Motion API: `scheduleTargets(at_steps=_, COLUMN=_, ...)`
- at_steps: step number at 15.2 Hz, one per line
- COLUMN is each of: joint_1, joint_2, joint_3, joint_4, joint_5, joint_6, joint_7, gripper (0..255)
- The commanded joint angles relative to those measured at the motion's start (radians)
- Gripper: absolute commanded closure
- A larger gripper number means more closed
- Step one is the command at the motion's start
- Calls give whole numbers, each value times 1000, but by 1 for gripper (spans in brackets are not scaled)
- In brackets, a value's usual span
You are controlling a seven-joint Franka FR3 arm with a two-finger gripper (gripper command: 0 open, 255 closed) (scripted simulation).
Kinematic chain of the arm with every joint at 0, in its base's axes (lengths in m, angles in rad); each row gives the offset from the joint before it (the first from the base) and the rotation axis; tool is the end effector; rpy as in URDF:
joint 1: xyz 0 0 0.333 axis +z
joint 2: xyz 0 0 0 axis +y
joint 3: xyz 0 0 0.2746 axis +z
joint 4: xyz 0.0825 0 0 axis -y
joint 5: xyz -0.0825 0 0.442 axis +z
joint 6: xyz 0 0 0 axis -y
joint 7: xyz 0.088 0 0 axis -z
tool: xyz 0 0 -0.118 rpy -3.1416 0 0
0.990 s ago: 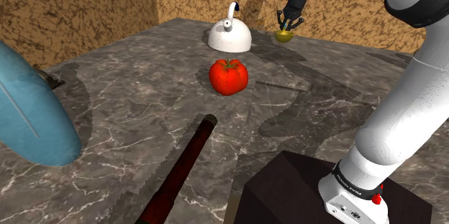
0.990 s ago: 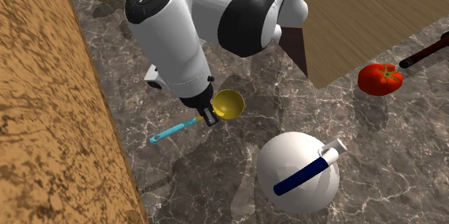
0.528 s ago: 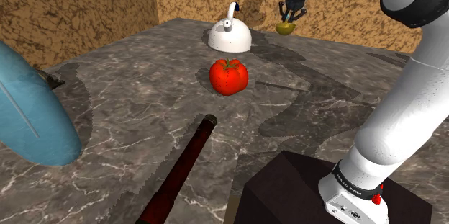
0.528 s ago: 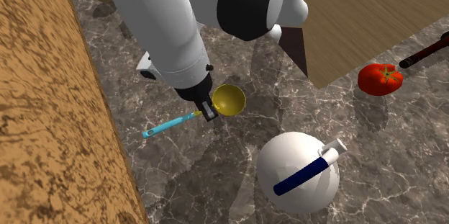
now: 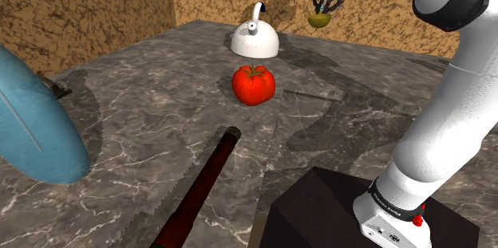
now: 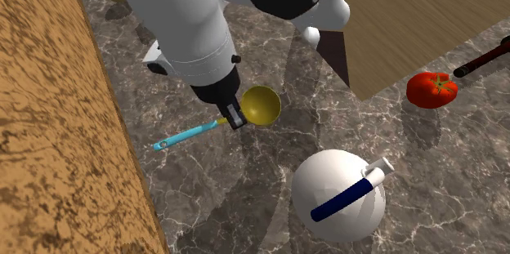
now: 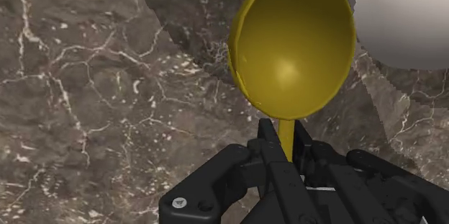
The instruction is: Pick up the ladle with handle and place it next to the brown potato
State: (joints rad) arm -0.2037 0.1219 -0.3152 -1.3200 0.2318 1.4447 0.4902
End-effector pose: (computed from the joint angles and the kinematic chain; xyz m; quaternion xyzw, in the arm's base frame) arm 0.5670 -0.2757 0.6222 -0.8791 0.4669 -0.0053 0.0958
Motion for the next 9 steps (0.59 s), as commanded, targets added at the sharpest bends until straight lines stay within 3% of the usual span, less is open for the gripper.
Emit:
scheduleTargets(at_steps=1, joint_1=-7, joint_2=-25, joint_3=-7, joint_4=-19, joint_5=-7, joint_6=-8, joint_7=-14, gripper=255)
scheduleTargets(at_steps=9, joint_1=-62, joint_2=-220, joint_3=-64, joint_4=-236, joint_5=-76, joint_6=3, joint_7=-139, gripper=255)
